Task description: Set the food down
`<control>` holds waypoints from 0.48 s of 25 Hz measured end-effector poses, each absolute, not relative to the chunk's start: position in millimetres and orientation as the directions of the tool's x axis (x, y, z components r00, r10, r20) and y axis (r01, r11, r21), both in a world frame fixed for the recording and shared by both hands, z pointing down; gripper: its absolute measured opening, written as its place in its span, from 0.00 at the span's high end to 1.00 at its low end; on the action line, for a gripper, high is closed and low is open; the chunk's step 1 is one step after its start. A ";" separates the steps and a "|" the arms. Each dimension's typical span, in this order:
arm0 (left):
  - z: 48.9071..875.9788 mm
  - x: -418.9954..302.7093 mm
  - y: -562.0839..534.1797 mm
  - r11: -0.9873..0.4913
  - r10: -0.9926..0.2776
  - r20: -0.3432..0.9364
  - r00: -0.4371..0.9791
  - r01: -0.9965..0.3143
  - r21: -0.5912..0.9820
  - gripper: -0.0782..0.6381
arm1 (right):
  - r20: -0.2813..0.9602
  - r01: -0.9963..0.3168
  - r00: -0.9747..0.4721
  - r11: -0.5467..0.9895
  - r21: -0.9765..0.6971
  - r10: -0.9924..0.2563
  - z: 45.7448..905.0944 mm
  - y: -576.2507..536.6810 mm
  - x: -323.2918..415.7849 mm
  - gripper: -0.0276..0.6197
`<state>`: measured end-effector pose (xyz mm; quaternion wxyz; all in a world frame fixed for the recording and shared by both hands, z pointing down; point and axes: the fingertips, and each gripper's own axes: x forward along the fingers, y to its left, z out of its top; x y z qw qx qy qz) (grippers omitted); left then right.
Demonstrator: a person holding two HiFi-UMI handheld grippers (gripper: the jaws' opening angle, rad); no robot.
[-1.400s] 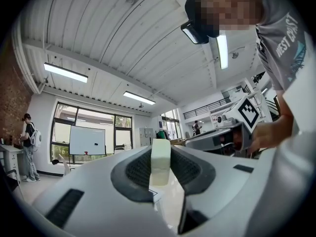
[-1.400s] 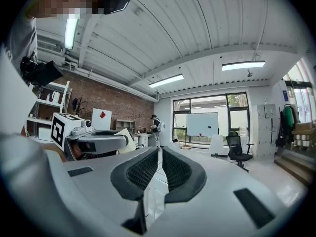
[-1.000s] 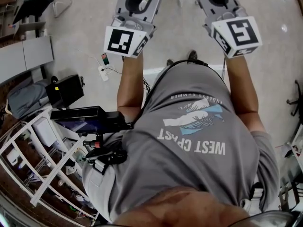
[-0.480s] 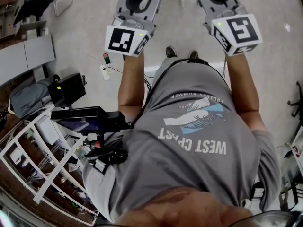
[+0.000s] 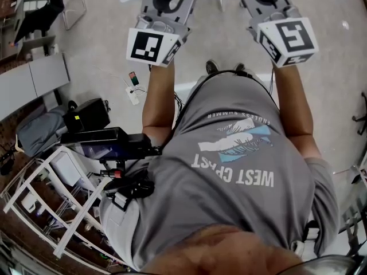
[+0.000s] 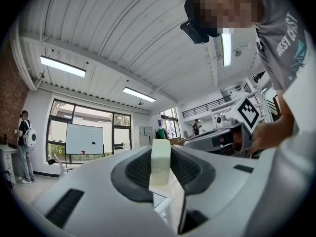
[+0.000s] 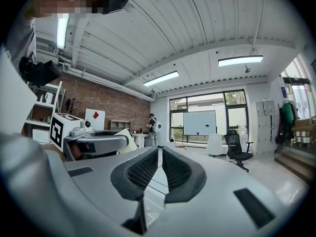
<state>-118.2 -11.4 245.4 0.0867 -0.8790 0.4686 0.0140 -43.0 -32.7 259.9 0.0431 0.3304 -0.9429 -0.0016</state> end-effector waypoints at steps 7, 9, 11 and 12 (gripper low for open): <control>237.0 -112.3 -22.4 -0.555 -0.815 -0.111 0.568 -0.822 -0.132 0.75 | 0.096 -0.624 -0.775 0.780 0.037 -0.624 252.6 -38.0 -38.6 0.94; 229.3 -109.9 -31.9 -0.547 -0.820 -0.114 0.561 -0.827 -0.132 0.75 | 0.092 -0.616 -0.782 0.787 0.045 -0.617 242.4 -49.2 -37.5 0.94; 228.6 -106.9 -40.1 -0.533 -0.829 -0.116 0.548 -0.835 -0.133 0.75 | 0.085 -0.601 -0.793 0.797 0.052 -0.603 239.0 -59.5 -36.2 0.94; 233.7 -103.8 -44.3 -0.526 -0.833 -0.113 0.541 -0.839 -0.136 0.75 | 0.083 -0.593 -0.799 0.804 0.052 -0.595 243.5 -64.4 -33.9 0.94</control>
